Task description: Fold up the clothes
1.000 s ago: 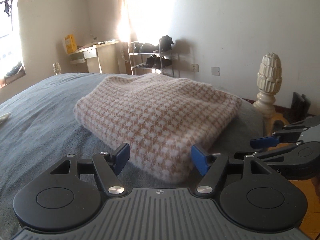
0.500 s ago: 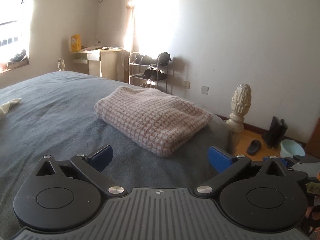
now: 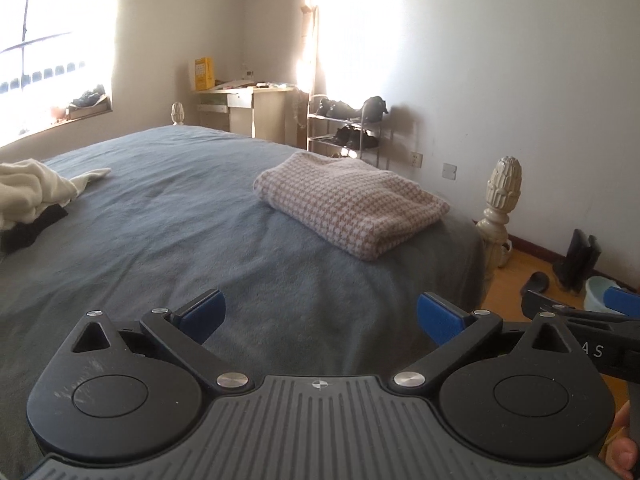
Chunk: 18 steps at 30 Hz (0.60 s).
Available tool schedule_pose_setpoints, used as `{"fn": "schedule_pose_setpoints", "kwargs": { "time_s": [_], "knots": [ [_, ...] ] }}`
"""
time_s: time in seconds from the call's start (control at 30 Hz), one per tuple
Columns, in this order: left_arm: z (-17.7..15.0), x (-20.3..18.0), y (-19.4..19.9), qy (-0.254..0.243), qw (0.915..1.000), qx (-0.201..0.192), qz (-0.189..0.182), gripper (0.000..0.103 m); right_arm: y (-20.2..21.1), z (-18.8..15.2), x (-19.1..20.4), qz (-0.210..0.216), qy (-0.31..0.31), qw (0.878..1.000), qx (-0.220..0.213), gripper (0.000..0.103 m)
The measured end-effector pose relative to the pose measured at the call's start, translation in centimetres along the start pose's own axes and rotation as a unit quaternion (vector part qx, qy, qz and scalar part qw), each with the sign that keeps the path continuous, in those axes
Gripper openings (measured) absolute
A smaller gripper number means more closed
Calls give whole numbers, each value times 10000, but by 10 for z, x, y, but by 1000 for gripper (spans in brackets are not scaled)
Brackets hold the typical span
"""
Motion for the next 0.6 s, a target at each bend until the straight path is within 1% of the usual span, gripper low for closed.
{"fn": "schedule_pose_setpoints", "kwargs": {
  "time_s": [0.1,0.2,0.3,0.4,0.5,0.6],
  "knots": [
    [2,0,25,113,9998,-185,46,103,24,1,5,129,184,9997,-115,103],
    [5,-2,43,89,9994,-305,130,103,39,8,14,449,323,9981,-255,103],
    [5,0,49,254,9991,-280,191,103,41,16,22,590,295,9974,-288,103],
    [4,4,50,492,9983,-209,230,103,42,15,24,737,221,9967,-276,103],
    [-5,-2,46,502,9978,-100,418,103,39,8,22,717,236,9970,-157,103],
    [-16,-12,41,457,9978,-55,480,103,35,2,15,571,300,9979,-18,103]
  ]
}}
Point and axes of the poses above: each gripper's, at about its wrist camera, not at the fingertips, and y roughly against the way its jaws point, x to its left, z to its top, the point moved 3 cm from there along -y, roughly the way its jaws point, and after that the axes turned 12 degrees about -y, right-handed, at the moved point
